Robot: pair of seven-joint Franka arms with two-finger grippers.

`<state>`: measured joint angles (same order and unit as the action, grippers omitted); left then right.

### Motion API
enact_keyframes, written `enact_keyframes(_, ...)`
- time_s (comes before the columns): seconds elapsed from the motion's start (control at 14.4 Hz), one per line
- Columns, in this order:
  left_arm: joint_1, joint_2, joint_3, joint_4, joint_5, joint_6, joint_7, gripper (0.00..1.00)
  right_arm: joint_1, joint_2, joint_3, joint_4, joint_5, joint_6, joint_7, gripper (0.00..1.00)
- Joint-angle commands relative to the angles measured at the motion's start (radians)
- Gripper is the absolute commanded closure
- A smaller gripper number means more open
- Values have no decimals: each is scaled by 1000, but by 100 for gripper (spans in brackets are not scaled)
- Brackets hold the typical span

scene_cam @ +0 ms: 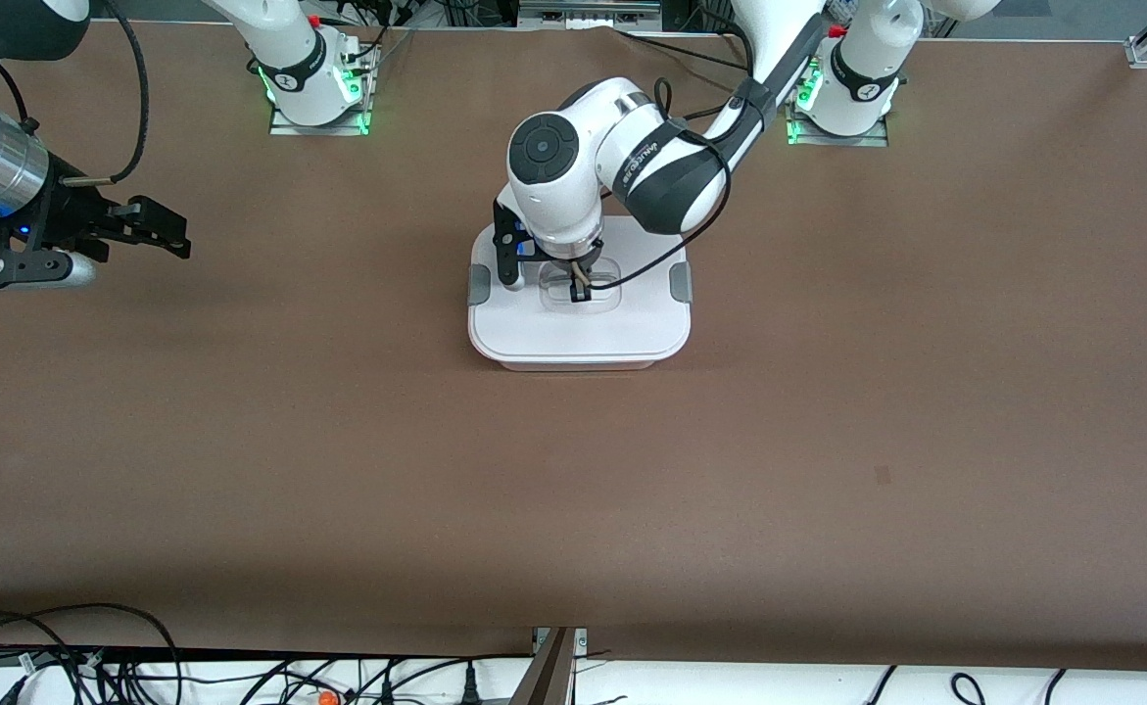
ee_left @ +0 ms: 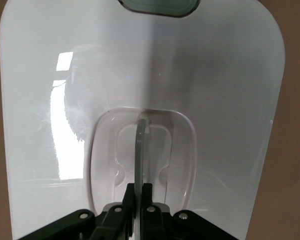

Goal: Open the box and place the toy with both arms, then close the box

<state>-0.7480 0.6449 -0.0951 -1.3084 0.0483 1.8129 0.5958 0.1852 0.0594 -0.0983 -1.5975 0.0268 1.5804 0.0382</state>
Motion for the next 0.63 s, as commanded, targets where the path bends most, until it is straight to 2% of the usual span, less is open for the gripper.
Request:
enact_keyframes(0.0,-19,36,12,21,-2,-4,-27,100,3,3,-1,19,-10,-16,-3,0)
enact_keyframes(0.56,-19,41,12,21,-2,-4,-40,100,3,3,-1,19,-7,-16,-1,0)
